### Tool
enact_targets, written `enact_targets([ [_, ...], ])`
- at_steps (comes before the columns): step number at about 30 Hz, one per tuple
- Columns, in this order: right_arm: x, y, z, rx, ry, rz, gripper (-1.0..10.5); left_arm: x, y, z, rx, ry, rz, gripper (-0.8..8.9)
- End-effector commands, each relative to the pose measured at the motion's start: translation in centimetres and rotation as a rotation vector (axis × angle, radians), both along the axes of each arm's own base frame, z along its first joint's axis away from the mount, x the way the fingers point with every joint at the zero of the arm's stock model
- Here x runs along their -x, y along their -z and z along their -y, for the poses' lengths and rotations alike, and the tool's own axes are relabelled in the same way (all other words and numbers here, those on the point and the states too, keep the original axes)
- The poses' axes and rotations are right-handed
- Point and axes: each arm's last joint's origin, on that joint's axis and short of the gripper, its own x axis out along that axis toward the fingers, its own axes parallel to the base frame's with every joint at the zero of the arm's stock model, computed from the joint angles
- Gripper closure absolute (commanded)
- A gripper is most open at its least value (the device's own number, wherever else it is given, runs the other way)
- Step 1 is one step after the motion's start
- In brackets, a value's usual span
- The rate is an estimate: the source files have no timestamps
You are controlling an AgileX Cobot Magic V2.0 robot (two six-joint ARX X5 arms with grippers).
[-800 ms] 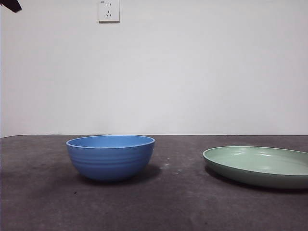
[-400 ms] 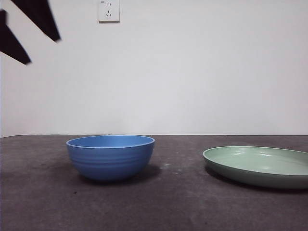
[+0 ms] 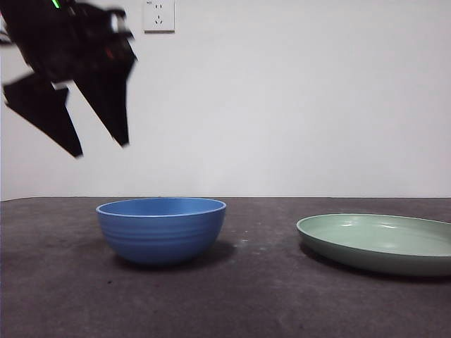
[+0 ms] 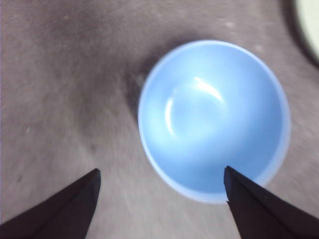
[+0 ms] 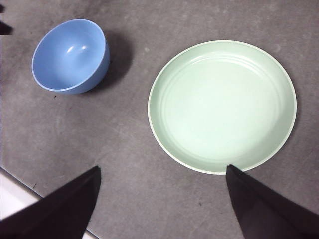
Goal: Pick up the blue bowl, put it on the green plate, put it on desk
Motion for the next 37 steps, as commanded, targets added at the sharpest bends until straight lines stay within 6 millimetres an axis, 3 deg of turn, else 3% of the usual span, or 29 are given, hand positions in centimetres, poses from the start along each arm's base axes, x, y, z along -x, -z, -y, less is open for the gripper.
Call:
enact_targets([
  [1, -0.1, -0.5, -0.1, -0.008, 0.004, 0.010, 5.4, -1.3, 0.8, 0.8, -0.001, -0.005, -0.003, 4.13],
  [9, -0.1, -0.5, -0.1, -0.008, 0.004, 0.011, 5.4, -3.5, 4.1, 1.8, -0.021, -0.006, -0.040, 4.13],
  [21, -0.1, -0.5, 0.0, -0.008, 0.005, 0.011, 5.4, -4.6, 6.1, 2.3, -0.027, -0.012, -0.060, 4.47],
  [26, -0.1, -0.5, 0.0, -0.008, 0.005, 0.011, 5.4, -4.6, 6.1, 2.3, -0.021, -0.029, -0.066, 6.00],
  [37, -0.1, -0.5, 0.0, -0.008, 0.005, 0.011, 5.4, -4.3, 6.3, 2.1, -0.039, -0.034, -0.107, 6.94],
])
